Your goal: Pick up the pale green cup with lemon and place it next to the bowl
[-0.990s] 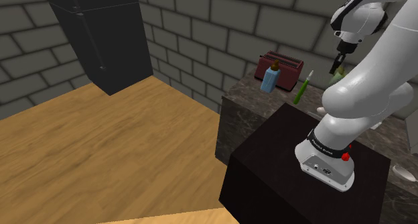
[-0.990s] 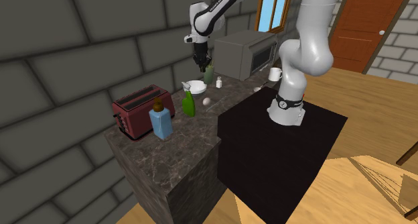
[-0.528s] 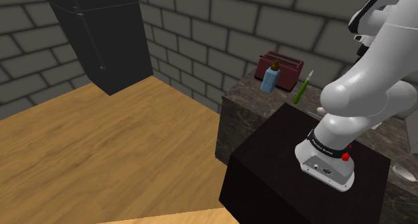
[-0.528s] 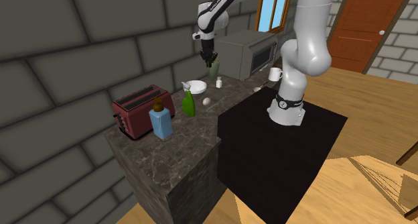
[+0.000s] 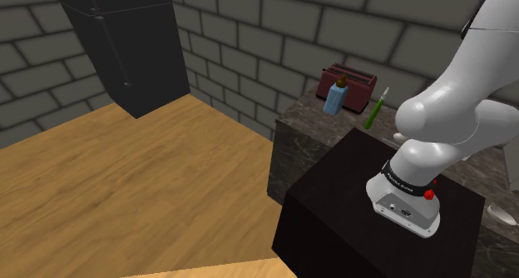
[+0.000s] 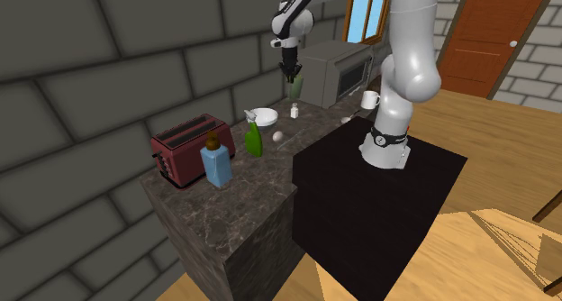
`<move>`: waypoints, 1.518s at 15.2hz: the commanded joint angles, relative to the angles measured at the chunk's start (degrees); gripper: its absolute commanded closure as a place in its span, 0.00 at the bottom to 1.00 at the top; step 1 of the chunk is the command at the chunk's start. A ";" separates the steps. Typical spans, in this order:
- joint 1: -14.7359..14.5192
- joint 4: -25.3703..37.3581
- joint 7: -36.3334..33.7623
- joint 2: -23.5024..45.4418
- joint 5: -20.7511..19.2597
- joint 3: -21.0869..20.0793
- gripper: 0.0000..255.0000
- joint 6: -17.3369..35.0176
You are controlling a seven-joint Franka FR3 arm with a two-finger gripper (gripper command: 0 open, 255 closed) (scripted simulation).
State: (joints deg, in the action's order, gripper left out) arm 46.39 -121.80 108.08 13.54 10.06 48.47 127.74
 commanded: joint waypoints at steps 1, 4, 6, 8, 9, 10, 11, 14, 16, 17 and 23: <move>3.27 3.12 4.28 3.00 2.48 -0.15 1.00 -1.13; 8.15 7.36 9.46 6.84 5.32 -0.71 1.00 -2.71; 10.77 9.28 11.92 9.13 6.98 -1.41 1.00 -2.95; 11.26 8.86 12.46 10.12 7.90 -2.02 1.00 -1.80; 11.51 8.67 12.73 10.62 8.36 -2.34 1.00 -1.23; 11.76 8.50 13.01 11.13 8.84 -2.66 1.00 -0.67; 12.02 8.34 13.29 11.64 9.31 -3.00 1.00 -0.11; 12.84 7.93 14.14 13.21 10.75 -4.04 1.00 1.53; 13.40 7.73 14.70 14.28 11.71 -4.77 1.00 2.60; 13.69 7.64 14.98 14.82 12.20 -5.15 1.00 3.12; 15.49 7.42 16.65 18.14 15.08 -7.52 1.00 6.18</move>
State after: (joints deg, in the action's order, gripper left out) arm 61.64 -114.23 124.45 31.30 24.75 41.25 133.40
